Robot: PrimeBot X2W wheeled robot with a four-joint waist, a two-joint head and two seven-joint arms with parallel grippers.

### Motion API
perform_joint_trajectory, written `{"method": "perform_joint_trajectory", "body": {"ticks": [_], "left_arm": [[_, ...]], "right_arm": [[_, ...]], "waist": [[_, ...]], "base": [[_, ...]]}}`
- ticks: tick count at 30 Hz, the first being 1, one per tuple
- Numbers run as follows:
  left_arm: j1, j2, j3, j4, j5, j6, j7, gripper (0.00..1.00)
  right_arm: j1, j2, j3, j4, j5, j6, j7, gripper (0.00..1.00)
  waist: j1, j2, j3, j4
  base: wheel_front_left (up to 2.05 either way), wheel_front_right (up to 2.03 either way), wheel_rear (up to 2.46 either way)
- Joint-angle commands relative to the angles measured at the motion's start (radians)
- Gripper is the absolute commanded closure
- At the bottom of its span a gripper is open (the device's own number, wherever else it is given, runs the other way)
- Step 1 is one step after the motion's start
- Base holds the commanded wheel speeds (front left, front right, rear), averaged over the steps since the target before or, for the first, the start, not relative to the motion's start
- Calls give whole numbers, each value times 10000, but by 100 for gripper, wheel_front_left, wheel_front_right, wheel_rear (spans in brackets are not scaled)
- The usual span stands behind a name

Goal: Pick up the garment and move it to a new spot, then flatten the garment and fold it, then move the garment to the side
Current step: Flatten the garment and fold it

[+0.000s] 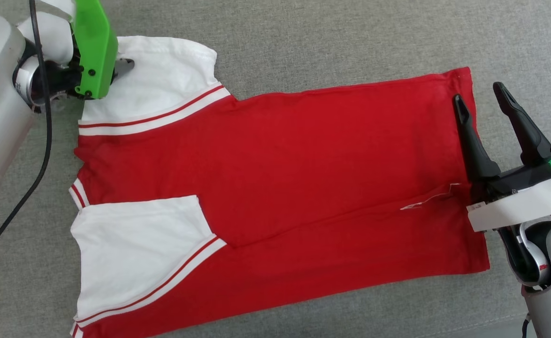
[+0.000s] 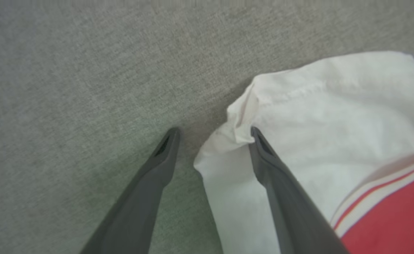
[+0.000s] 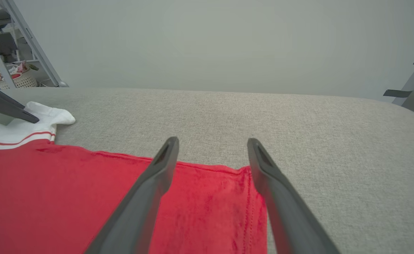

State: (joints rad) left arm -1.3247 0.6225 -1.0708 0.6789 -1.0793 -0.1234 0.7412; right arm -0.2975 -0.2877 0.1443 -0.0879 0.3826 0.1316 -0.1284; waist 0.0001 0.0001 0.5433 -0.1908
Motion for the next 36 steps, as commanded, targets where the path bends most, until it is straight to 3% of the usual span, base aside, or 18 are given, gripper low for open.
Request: {"method": "perform_joint_trajectory", "body": {"ticks": [1, 2, 3, 10, 16, 22, 29, 33, 36], "left_arm": [[264, -121, -265, 144, -8, -41, 140, 0], [283, -108, -320, 145, -11, -49, 139, 27], [309, -86, -378, 139, -18, -56, 107, 100], [265, 124, -709, -467, 184, -69, -894, 100], [292, 450, -953, -1501, 294, -71, -2104, 100], [490, 586, -1138, -2374, 540, -72, -3036, 100], [733, 511, -1262, -3201, 834, -9, -3567, 100], [700, 475, -1279, -3513, 980, 78, -3695, 100], [606, 445, -1273, -3701, 1080, 122, -3755, 100]], "right_arm": [[-191, -58, 10, 79, 65, -9, -106, 0], [-200, -78, 1, 120, 81, -9, -123, 0], [-217, -109, -22, 169, 98, -9, -137, 0], [-589, -604, -562, 237, 67, -9, -166, 0], [-1394, -1588, -683, 59, 151, -9, 998, 0], [-2389, -3004, -54, 264, 872, -9, 3507, 0], [-3157, -4555, 1195, 1417, 2640, -9, 7721, 0], [-3465, -4763, 1494, 2108, 3415, -9, 9319, 0], [-3667, -4571, 1535, 2646, 3699, -9, 9870, 0]], "waist": [[-1, -1, 118, -85], [-1, -1, 113, -70], [-1, -1, 90, -46], [-1, -1, -400, 282], [-1, -1, -949, 696], [-1, -1, -1299, 1159], [-1, -1, -1393, 1613], [-1, -1, -1253, 1810], [-1, -1, -1075, 1945]], "base": [[0, 0, 0], [0, 0, 0], [0, 0, 0], [0, 0, 0], [0, 0, 0], [0, 0, 0], [0, 0, 0], [0, 0, 0], [0, 0, 0]]}}
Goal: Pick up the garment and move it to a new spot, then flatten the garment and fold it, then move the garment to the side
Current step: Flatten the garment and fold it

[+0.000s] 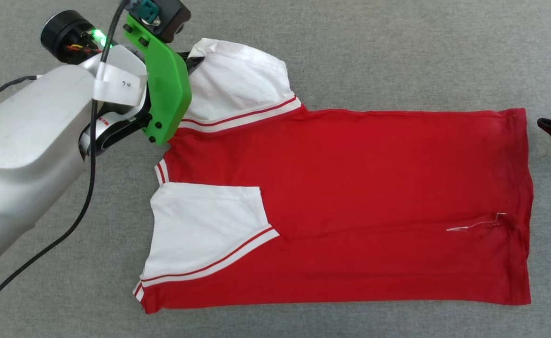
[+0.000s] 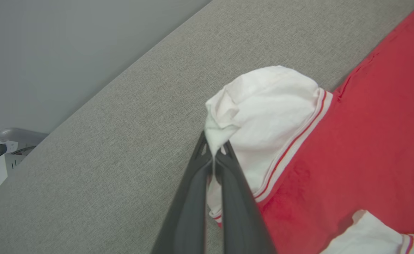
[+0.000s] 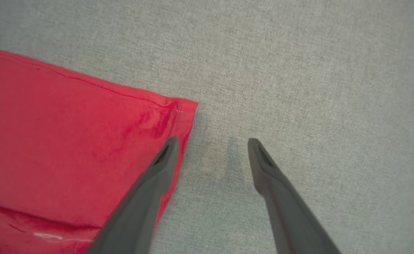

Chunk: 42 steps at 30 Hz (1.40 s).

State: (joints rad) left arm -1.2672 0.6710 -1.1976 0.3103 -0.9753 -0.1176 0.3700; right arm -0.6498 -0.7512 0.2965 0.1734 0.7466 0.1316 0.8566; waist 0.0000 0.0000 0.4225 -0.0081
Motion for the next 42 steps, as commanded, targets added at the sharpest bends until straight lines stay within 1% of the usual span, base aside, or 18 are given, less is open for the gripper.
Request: {"method": "perform_joint_trajectory", "body": {"ticks": [1, 3, 6, 10, 12, 16, 17, 18, 25, 30, 31, 33, 37, 42], "left_arm": [[-5, -54, -1, -79, 71, 78, -63, 100], [-59, -59, 14, -177, 114, 92, -108, 100], [-125, -47, 24, -285, 170, 92, -169, 100], [-171, -90, 21, -288, 207, 85, -241, 100], [-180, -110, 26, -251, 193, 77, -280, 100], [-188, -113, 11, -139, 183, 52, -358, 100], [-178, -103, 4, -107, 181, 46, -380, 100], [-149, -84, -4, -62, 170, 39, -412, 100], [296, 77, -65, 141, 122, 33, -807, 100], [1079, 307, -118, -165, -16, 258, -1242, 100], [1462, 451, -148, -353, -107, 374, -1392, 100], [1853, 629, -182, -593, -160, 534, -1550, 100], [2678, 1025, -261, -1179, -259, 945, -1829, 100], [3876, 1375, -408, -1943, -515, 1509, -2007, 100]], "right_arm": [[-228, 139, 55, 198, 42, -9, 115, 0], [-389, 327, 134, 475, -42, -9, 96, 0], [-606, 853, 64, 1079, 64, -9, -138, 0], [-614, 1199, 428, 1731, -41, -9, -394, 0], [-482, 1223, 835, 2041, -214, -9, -443, 0], [-195, 1304, 1483, 2455, -113, -9, -628, 0], [-181, 1299, 1576, 2474, -71, -9, -759, 52], [-197, 1285, 1652, 2473, -25, -9, -989, 100], [-377, 920, 1751, 2021, 103, -9, -2984, 100], [233, 504, 1876, 1277, 120, -9, -4190, 100], [596, 414, 1816, 1063, 146, -9, -4546, 100], [1021, 345, 1703, 851, 184, -9, -4846, 100], [1990, 238, 1489, 482, 107, -9, -5287, 100], [3379, 320, 1123, 71, 118, -9, -5691, 100]], "waist": [[0, 0, 205, 170], [0, 0, 324, 242], [0, 0, 477, 332], [0, 0, 591, 421], [0, 0, 627, 447], [0, 0, 646, 458], [0, 0, 632, 444], [0, 0, 593, 414], [0, 0, -82, 285], [0, 0, -817, 290], [0, 0, -1068, 298], [0, 0, -1291, 311], [0, 0, -1718, 344], [0, 0, -2217, 398]], "base": [[0, 0, 0], [0, 0, 0], [0, 0, 0], [0, 0, 0], [0, 0, 0], [0, 0, 0], [0, 0, 0], [0, 0, 0], [0, 0, 0], [0, 0, 0], [0, 0, 0], [0, 0, 0], [0, 0, 0], [0, 0, 0]]}}
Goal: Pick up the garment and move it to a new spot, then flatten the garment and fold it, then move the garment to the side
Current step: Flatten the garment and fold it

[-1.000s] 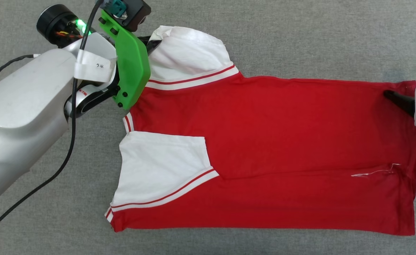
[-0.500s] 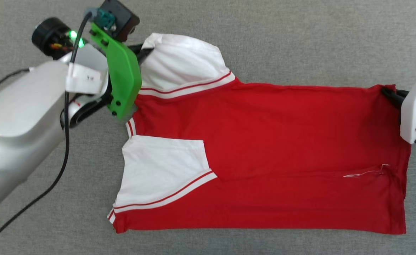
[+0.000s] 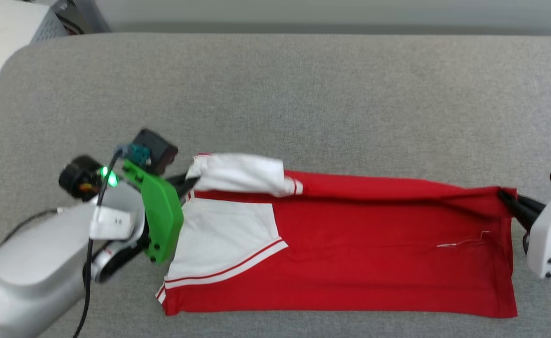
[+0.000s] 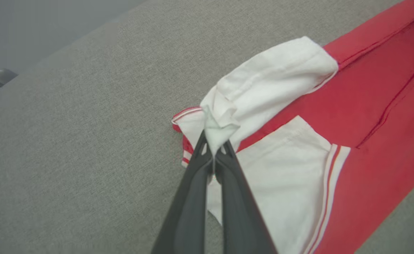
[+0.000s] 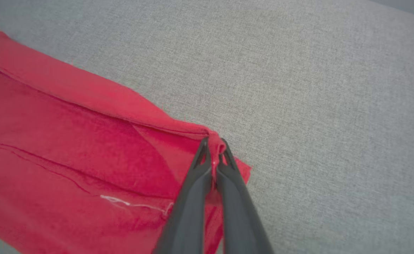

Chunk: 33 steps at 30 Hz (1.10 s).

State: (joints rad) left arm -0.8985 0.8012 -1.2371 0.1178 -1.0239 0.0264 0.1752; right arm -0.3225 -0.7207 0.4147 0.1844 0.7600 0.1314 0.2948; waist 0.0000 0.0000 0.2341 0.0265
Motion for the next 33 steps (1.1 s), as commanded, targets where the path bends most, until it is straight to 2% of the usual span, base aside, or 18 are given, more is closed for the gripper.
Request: {"method": "perform_joint_trajectory", "body": {"ticks": [1, 11, 23, 24, 25, 26, 29, 33], "left_arm": [[402, 127, -34, -121, -89, 152, -101, 100], [2435, 469, -254, -707, -345, 702, -500, 100], [3416, -292, -315, 330, -445, 711, -919, 100], [3444, -369, -258, 528, -419, 761, -1118, 79], [3470, -410, -193, 609, -393, 820, -1312, 0], [3533, -443, -83, 680, -377, 934, -1606, 0], [3684, -438, 244, 716, -296, 1303, -2424, 0], [3903, -395, 686, 609, -46, 2098, -3548, 0]], "right_arm": [[331, 43, -127, -104, -34, -7, -124, 100], [2284, 409, -971, -783, -161, -7, -25, 100], [3381, 1162, -1363, -466, -264, -7, 285, 100], [3378, 1219, -1400, -441, -271, -7, 221, 83], [3371, 1294, -1492, -454, -212, -7, 137, 8], [3369, 1360, -1568, -507, -134, -7, 92, 0], [3399, 1278, -1735, -844, -33, -7, 150, 0], [3537, 1229, -2341, -1583, 534, -7, 284, 0]], "waist": [[0, 0, -395, 57], [0, 0, -510, 95], [0, 0, -297, 190], [0, 0, -358, 172], [0, 0, -414, 167], [0, 0, -512, 148], [0, 0, -719, 114], [0, 0, -945, 133]], "base": [[0, 0, 0], [0, 0, 0], [0, 0, 0], [0, 0, 0], [0, 0, 0], [0, 0, 0], [0, 0, 0], [0, 0, 0]]}}
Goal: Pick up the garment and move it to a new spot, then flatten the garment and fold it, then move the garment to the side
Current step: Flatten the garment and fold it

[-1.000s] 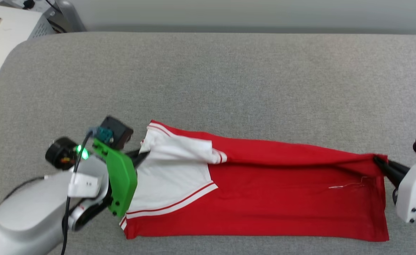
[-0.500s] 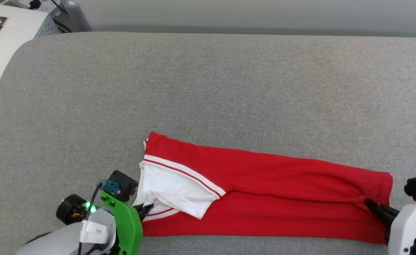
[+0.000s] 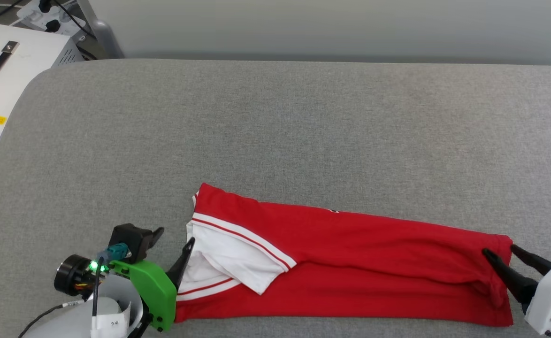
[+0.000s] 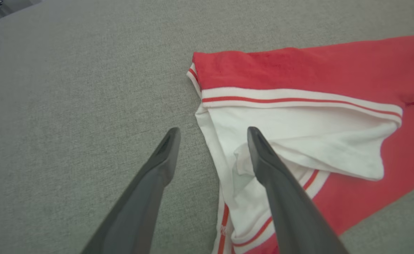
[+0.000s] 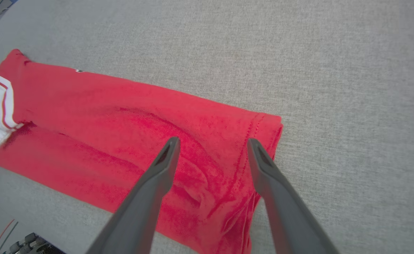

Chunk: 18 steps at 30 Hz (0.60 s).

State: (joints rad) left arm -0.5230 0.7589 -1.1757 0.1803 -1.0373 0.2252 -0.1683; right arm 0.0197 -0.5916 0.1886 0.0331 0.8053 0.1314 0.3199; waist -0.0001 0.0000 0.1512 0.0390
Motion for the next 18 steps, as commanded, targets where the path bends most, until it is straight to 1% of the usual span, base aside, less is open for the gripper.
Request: {"method": "perform_joint_trajectory", "body": {"ticks": [1, 3, 6, 9, 11, 14, 18], "left_arm": [[186, 32, 195, -53, 215, 369, -358, 0], [265, -10, 492, -138, 429, 818, -680, 0], [468, -133, 1051, -296, 839, 1435, -891, 0], [825, -389, 1974, -640, 1690, 2088, -927, 0], [1181, -609, 2703, -898, 2304, 2401, -930, 0], [1821, -975, 3735, -1155, 3131, 2646, -932, 0], [2582, -1515, 4972, -1399, 4089, 2739, -933, 0]], "right_arm": [[160, -101, -299, -290, 206, -7, 95, 0], [216, -165, -719, -700, 380, -7, 240, 0], [255, -285, -1250, -1135, 571, -7, 669, 0], [322, -373, -1828, -1123, 852, -7, 1400, 0], [347, -387, -2194, -944, 1096, -7, 1881, 0], [405, -368, -2490, -560, 1435, -7, 2738, 0], [371, -231, -2604, -73, 1535, -7, 3389, 0]], "waist": [[1, 0, -151, 25], [1, 0, -207, 69], [1, 0, -245, 110], [1, 0, -254, 191], [1, 0, -239, 260], [1, 0, -194, 347], [1, 0, -68, 469]], "base": [[0, 0, 0], [0, 0, 0], [0, 0, 0], [0, 0, 0], [0, 0, 0], [0, 0, 0], [0, 0, 0]]}}
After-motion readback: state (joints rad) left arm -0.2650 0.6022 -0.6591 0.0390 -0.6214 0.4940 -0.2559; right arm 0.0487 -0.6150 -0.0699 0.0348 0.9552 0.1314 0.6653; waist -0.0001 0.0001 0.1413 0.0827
